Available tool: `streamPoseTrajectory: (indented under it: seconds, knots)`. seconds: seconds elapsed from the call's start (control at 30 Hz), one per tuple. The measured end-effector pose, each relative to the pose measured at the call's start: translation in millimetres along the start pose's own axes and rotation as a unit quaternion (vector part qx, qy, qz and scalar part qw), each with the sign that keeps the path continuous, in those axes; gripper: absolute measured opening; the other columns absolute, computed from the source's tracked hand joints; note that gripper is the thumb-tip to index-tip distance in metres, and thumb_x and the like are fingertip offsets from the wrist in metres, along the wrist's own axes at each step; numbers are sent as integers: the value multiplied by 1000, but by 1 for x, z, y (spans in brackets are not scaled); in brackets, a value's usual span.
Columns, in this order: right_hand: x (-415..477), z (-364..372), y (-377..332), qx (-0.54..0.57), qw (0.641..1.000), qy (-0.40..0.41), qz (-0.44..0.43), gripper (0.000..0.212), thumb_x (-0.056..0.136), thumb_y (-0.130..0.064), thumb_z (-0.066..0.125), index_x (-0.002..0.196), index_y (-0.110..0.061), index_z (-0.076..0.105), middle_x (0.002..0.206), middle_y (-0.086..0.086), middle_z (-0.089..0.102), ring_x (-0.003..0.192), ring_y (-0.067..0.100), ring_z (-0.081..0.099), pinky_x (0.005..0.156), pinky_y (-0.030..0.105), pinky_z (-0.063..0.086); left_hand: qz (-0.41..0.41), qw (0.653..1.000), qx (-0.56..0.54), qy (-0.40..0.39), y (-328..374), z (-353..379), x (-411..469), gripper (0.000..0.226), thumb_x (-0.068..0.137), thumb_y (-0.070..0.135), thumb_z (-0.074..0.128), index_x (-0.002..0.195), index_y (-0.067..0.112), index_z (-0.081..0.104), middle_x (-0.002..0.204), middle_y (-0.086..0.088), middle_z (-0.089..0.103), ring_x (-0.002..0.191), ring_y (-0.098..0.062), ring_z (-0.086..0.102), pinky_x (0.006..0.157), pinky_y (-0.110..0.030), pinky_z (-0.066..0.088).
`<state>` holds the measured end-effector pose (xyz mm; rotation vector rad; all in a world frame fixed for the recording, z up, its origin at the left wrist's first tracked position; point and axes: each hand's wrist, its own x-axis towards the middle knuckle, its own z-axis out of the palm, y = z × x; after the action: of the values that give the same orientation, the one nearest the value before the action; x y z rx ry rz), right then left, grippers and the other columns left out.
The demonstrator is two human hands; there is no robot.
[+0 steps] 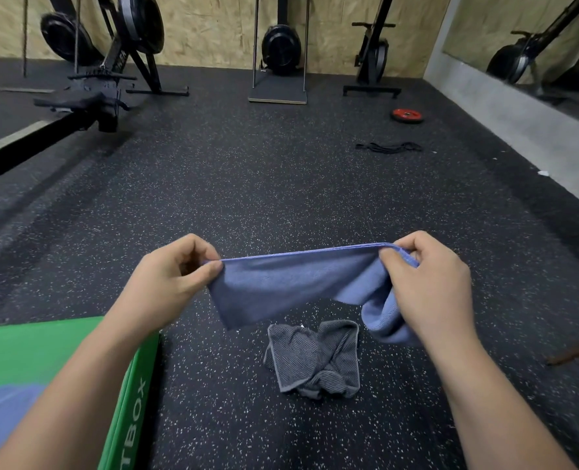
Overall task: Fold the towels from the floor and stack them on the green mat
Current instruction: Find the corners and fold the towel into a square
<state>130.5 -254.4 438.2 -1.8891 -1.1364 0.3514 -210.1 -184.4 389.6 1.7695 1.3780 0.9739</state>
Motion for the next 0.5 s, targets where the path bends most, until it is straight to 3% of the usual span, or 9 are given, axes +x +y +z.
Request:
streamPoseTrajectory:
  seconds: [0.13,0.27,0.37,0.5]
  knots:
    - [-1,2,3,-9,1000,-20,13,9,94,-27,67,86,-23,67,77,-7,71,76,8,65,61,23,46,-17,991,-126,43,9,-1,-2,14,92,19,82,103,22,75,86,-8,73,82,-20,66,86,-44,54]
    - [-6,9,3,-29,998,-54,2,10,98,-32,70,89,-27,67,84,-10,71,77,3,63,62,23,46,-57,973,-220,36,21,11,-4,24,79,25,86,100,17,76,83,-6,72,80,-19,64,78,-34,55]
    - [-12,19,5,-95,990,-96,-28,18,100,-40,69,87,-29,61,82,-6,68,76,14,63,67,36,50,-91,971,-223,2,27,24,-7,21,83,13,88,99,14,74,82,-5,69,76,-19,62,69,-26,57]
    - [-26,37,8,-166,971,-157,-73,23,100,-48,67,89,-30,58,78,-9,65,79,21,64,73,41,54,-90,986,-142,-22,27,43,-14,26,87,5,88,93,25,73,79,-1,71,73,-16,60,72,-33,51]
